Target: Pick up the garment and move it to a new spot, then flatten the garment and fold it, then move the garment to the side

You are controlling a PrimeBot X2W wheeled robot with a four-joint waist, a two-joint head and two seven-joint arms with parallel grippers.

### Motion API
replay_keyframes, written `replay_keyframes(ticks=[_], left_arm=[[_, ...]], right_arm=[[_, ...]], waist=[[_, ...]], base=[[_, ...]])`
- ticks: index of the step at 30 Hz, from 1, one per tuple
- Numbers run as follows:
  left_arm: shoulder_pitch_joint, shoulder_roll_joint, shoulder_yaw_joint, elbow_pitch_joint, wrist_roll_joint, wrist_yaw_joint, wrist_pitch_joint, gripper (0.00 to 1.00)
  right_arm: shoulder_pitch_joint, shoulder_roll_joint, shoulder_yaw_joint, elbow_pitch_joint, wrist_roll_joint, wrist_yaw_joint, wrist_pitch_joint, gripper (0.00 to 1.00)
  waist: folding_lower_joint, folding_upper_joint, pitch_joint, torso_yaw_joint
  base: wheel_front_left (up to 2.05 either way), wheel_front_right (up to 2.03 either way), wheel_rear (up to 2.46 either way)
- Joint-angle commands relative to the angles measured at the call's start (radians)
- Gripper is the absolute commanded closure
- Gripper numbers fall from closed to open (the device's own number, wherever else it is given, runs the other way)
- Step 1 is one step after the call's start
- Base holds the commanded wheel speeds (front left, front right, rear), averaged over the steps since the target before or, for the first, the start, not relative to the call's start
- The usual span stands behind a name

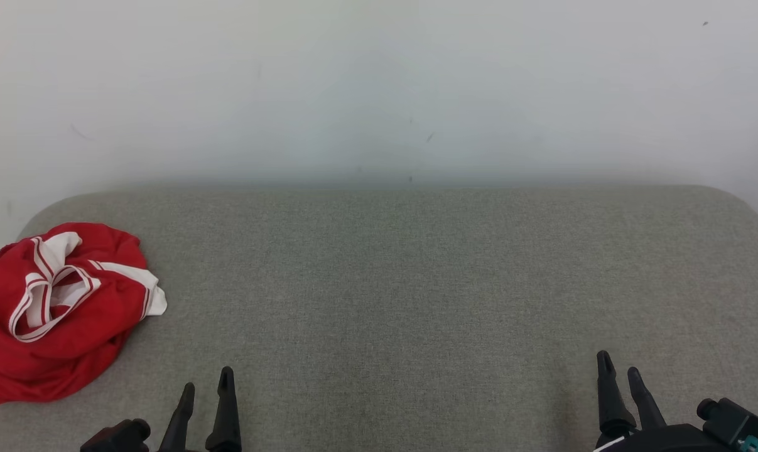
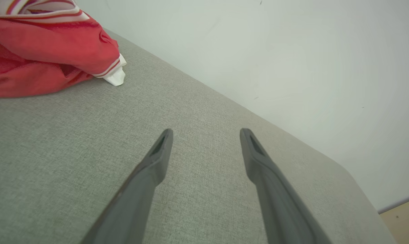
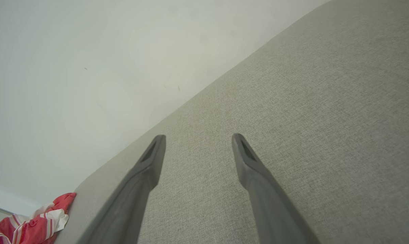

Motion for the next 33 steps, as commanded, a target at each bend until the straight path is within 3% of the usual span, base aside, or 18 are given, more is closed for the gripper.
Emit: replay_keyframes(ticks=[1,17,33], left_arm=[[0.005,0.005,-0.001,-0.007,0.027,0.005,-0.008,0.0],[0.012,0.023,-0.017,0.027,0.21,0.021,-0.049,0.0],[0.02,0.023,-0.012,0.067,0.332,0.034,-0.081,0.0]], right_arm=[[-0.002,-0.007,0.004,-0.008,-0.026,0.005,-0.009,0.0],[0.008,-0.008,0.04,0.016,-0.248,0.006,-0.046,0.0],[0.019,-0.009,0.058,0.026,-0.397,0.006,-0.065,0.0]], waist=[[0.0,0.0,-0.001,0.0],[0.0,0.0,-0.021,0.002],[0.0,0.0,-0.045,0.003]], base=[[0.0,0.0,0.0],[0.0,0.0,0.0],[0.0,0.0,0.0]])
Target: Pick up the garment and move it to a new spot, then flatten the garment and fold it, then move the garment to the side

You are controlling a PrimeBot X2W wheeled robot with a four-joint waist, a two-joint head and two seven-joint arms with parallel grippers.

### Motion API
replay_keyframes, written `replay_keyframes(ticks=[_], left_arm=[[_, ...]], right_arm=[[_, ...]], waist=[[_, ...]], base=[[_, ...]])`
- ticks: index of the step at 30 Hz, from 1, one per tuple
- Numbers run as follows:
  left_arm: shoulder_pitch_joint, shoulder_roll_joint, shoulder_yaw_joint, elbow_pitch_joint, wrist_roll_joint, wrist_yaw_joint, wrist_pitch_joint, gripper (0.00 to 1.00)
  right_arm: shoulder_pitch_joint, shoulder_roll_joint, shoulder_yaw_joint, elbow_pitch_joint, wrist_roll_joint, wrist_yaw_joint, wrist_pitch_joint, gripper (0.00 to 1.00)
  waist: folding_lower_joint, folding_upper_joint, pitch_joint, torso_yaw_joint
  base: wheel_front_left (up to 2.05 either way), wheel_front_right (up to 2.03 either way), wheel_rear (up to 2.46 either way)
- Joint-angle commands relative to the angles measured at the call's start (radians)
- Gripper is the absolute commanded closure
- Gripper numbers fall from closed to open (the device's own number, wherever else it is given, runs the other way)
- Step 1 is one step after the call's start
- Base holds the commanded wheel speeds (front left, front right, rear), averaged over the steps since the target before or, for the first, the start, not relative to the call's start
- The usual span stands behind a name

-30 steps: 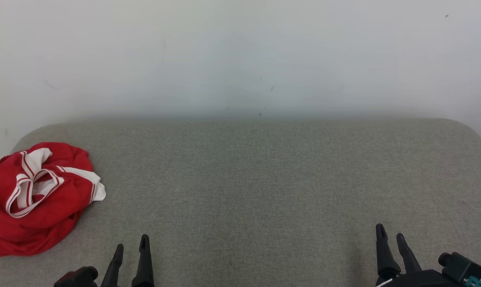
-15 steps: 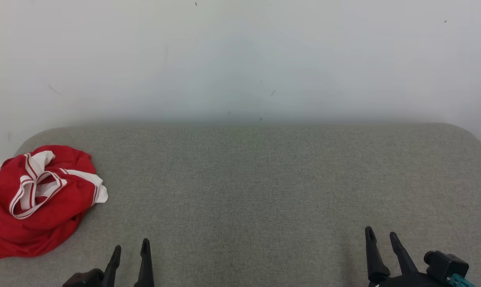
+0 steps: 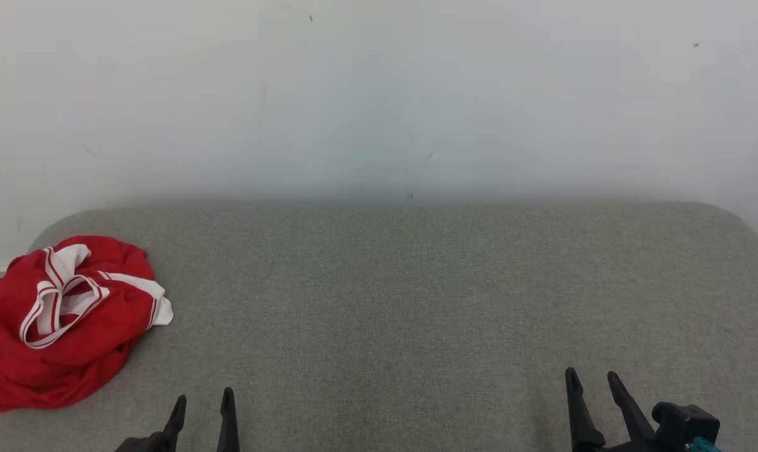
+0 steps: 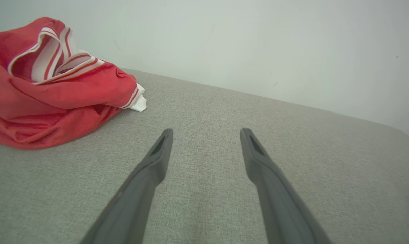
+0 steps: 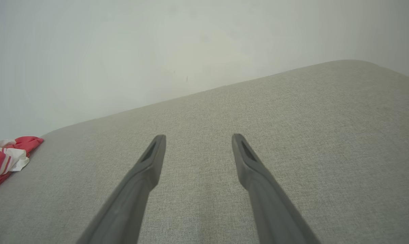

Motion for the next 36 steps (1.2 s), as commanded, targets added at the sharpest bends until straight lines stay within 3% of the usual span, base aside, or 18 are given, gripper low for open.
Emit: replay_keyframes(ticks=[1,36], left_arm=[[0.006,0.001,0.003,-0.001,0.027,-0.001,-0.012,0.0],[0.015,-0.012,0.021,0.057,0.22,-0.012,-0.066,0.0]], right_arm=[[0.003,-0.006,0.006,-0.004,-0.028,0.004,-0.01,0.0],[0.01,-0.007,0.046,0.034,-0.263,0.005,-0.081,0.0]], waist=[[-0.0002,0.0,-0.002,0.0],[-0.0002,0.0,-0.029,0.011]], base=[[0.0,0.0,0.0],[0.0,0.0,0.0]])
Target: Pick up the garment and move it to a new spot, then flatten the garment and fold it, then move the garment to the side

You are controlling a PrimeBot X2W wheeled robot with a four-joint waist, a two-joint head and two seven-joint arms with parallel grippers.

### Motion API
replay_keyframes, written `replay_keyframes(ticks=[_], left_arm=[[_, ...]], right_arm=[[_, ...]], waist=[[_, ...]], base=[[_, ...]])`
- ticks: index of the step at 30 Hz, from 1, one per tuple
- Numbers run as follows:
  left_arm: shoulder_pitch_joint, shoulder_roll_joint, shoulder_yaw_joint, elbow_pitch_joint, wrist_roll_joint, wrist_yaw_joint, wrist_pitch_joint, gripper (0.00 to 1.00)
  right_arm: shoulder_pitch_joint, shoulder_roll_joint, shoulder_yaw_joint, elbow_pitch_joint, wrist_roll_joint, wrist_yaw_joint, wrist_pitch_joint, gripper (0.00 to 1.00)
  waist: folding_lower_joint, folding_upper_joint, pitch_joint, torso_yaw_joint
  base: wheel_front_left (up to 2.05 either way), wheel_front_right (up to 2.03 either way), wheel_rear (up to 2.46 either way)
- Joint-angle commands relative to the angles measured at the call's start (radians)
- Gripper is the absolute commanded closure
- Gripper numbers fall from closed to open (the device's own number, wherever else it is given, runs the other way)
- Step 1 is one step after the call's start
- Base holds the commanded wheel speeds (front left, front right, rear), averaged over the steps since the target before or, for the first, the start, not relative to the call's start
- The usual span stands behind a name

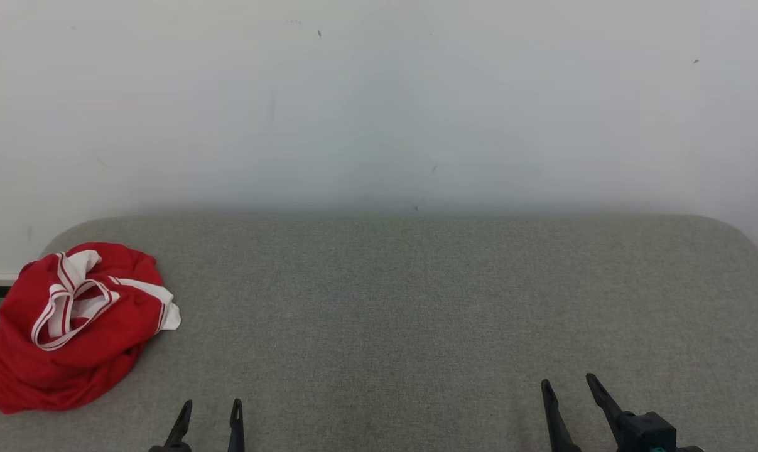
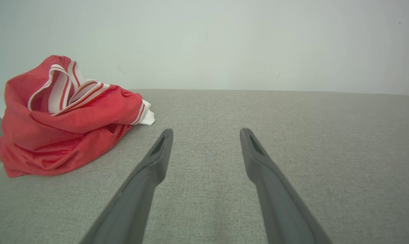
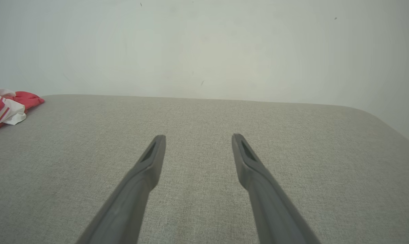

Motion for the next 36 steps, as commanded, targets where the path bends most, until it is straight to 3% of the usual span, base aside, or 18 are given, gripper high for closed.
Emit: replay_keyframes(ticks=[1,18,23,36], left_arm=[[0.012,0.0,0.004,0.002,0.003,-0.003,-0.007,0.0],[0.005,-0.011,0.019,-0.005,-0.022,-0.004,-0.006,0.0],[0.01,-0.015,0.041,-0.005,-0.059,-0.016,-0.006,0.0],[0.019,0.014,0.081,-0.003,-0.08,-0.012,-0.005,0.0]], right_arm=[[0.009,-0.004,0.001,-0.001,-0.004,0.003,-0.006,0.0],[0.013,-0.004,0.003,0.004,0.022,0.003,-0.01,0.0],[0.013,-0.004,0.029,-0.002,0.063,0.003,-0.018,0.0],[0.012,-0.003,0.07,0.027,0.132,0.003,-0.039,0.0]], waist=[[0.0,0.0,0.0,0.0],[0.0,0.0,0.003,0.037],[0.0,0.0,0.003,0.104],[0.0,0.0,-0.001,0.367]], base=[[0.0,0.0,0.0],[0.0,0.0,0.0],[0.0,0.0,0.0],[0.0,0.0,0.0]])
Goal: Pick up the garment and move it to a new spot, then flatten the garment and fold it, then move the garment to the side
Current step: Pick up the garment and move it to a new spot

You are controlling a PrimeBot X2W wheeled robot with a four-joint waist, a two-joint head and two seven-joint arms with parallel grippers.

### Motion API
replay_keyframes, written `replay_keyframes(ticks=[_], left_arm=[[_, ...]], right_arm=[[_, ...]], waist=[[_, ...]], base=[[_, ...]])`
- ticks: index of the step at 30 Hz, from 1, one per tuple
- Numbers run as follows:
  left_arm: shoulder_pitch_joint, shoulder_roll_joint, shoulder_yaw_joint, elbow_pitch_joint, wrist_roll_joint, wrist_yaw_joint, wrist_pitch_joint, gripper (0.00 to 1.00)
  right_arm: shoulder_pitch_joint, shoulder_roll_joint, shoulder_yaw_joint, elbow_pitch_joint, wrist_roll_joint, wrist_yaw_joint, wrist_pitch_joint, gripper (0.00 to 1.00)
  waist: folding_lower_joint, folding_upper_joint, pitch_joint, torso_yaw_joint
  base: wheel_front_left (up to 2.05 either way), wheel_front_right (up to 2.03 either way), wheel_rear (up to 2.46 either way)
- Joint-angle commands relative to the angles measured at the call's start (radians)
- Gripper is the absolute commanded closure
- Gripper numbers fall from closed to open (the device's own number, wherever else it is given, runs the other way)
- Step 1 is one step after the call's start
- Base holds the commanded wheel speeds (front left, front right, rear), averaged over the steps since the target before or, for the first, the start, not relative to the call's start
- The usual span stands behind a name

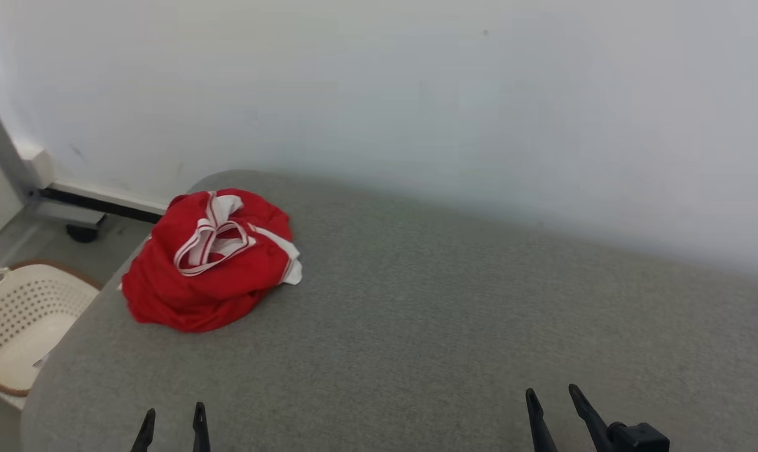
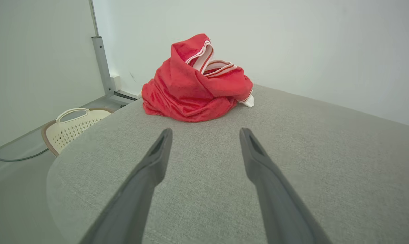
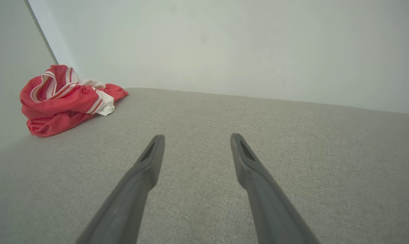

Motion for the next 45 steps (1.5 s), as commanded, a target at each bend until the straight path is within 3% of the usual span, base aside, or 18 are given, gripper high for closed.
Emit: replay_keyframes(ticks=[1,5,15,23,26,30,40,45], left_arm=[[0.009,0.007,0.004,0.0,-0.009,0.006,-0.003,0.0],[0.021,0.01,0.029,-0.035,-0.014,0.022,-0.003,0.0],[0.062,-0.003,0.087,-0.111,-0.029,0.048,-0.003,0.0],[0.078,-0.012,0.108,-0.135,-0.032,0.045,-0.003,0.0],[0.057,-0.011,0.093,-0.115,-0.025,0.022,-0.003,0.0],[-0.042,0.011,0.05,-0.039,-0.02,-0.019,0.039,0.0],[-0.473,0.033,-0.05,0.278,-0.047,-0.069,0.332,0.0],[-0.652,0.065,-0.01,0.411,-0.086,-0.046,0.411,0.0]], right_arm=[[0.003,-0.002,0.008,0.004,0.008,0.003,-0.005,0.0],[-0.046,-0.002,0.044,0.012,0.004,0.003,-0.008,0.0],[-0.139,-0.002,0.125,0.058,0.003,0.003,-0.01,0.0],[-0.177,-0.002,0.148,0.083,0.006,0.003,-0.01,0.0],[-0.183,-0.002,0.152,0.084,0.006,0.003,-0.009,0.0],[-0.187,-0.002,0.154,0.093,-0.006,0.003,-0.009,0.0],[-0.097,-0.002,0.12,0.05,-0.048,0.003,0.003,0.0],[-0.114,-0.002,0.137,-0.085,-0.13,0.003,0.083,0.0]], waist=[[0.0,0.0,-0.002,0.122],[0.0,0.0,0.037,0.171],[0.0,0.0,0.084,0.207],[0.0,0.0,0.094,0.213],[0.0,0.0,0.096,0.214],[0.0,0.0,0.101,0.216],[0.0,0.0,0.093,0.206],[0.0,0.0,0.2,0.092]], base=[[0.0,0.0,0.0],[0.0,0.0,0.0],[0.0,0.0,0.0],[0.0,0.0,0.0],[0.0,0.0,0.0],[0.0,0.0,0.0],[0.0,0.0,0.0],[0.0,0.0,0.0]])
